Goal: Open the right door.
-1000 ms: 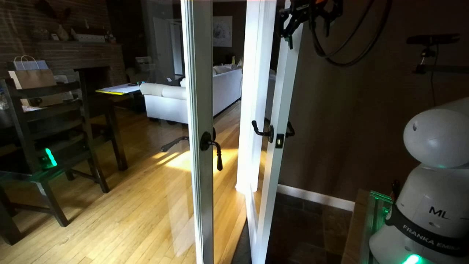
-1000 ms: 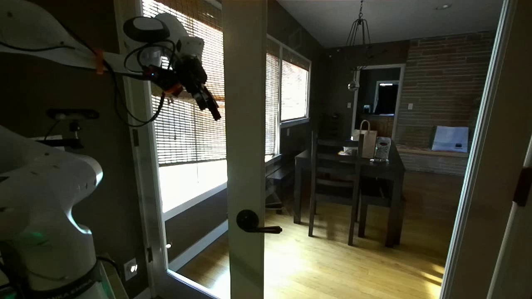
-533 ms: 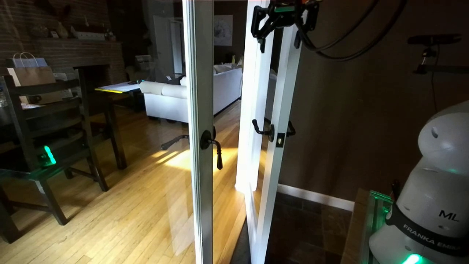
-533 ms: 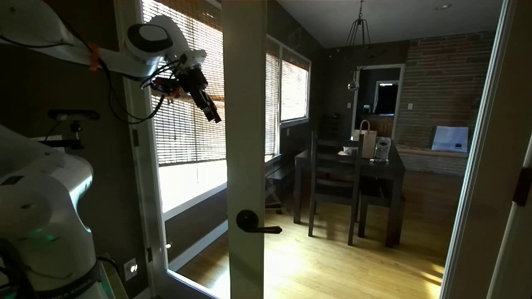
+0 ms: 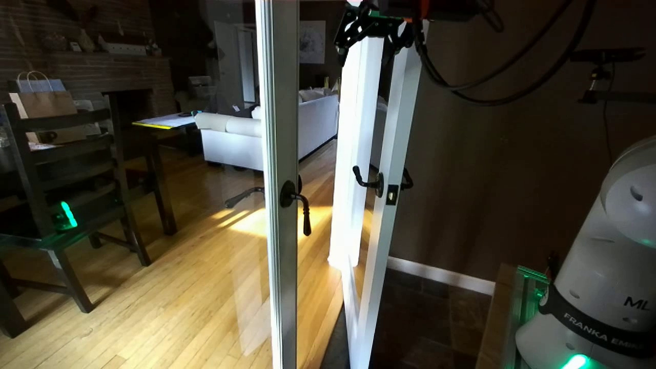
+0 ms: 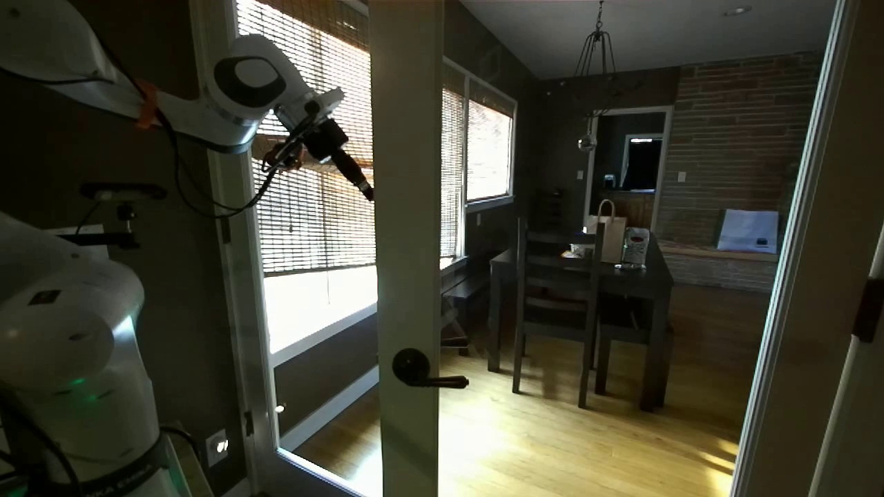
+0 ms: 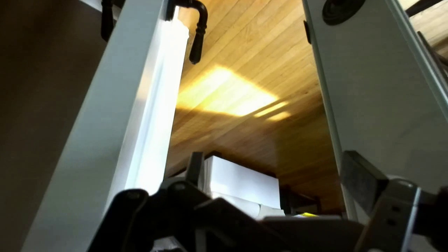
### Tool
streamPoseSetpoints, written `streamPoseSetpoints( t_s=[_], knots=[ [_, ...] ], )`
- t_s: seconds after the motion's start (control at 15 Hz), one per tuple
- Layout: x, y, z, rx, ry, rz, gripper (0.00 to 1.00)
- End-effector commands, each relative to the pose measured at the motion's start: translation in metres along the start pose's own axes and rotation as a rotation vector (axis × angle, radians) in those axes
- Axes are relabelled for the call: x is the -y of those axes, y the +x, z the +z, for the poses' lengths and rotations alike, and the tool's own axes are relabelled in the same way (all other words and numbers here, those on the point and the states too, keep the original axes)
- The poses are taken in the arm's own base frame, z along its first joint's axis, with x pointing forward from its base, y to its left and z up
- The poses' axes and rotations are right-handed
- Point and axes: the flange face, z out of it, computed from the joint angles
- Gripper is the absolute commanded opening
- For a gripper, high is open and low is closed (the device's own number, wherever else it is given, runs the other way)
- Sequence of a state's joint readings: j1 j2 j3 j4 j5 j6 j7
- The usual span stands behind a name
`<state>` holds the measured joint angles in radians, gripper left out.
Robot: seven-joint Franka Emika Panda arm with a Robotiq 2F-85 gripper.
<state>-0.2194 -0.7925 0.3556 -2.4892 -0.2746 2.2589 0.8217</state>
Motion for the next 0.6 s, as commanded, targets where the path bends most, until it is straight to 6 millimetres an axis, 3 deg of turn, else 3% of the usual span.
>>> streamPoseSetpoints(
  t_s=[0.0,0.53],
  knots=[
    [-0.011,0.008,0.012,-0.080,0.025,-0.043,1.00],
    [-0.030,0.022,0.031,-0.178,0.013,-0.038,1.00]
  ],
)
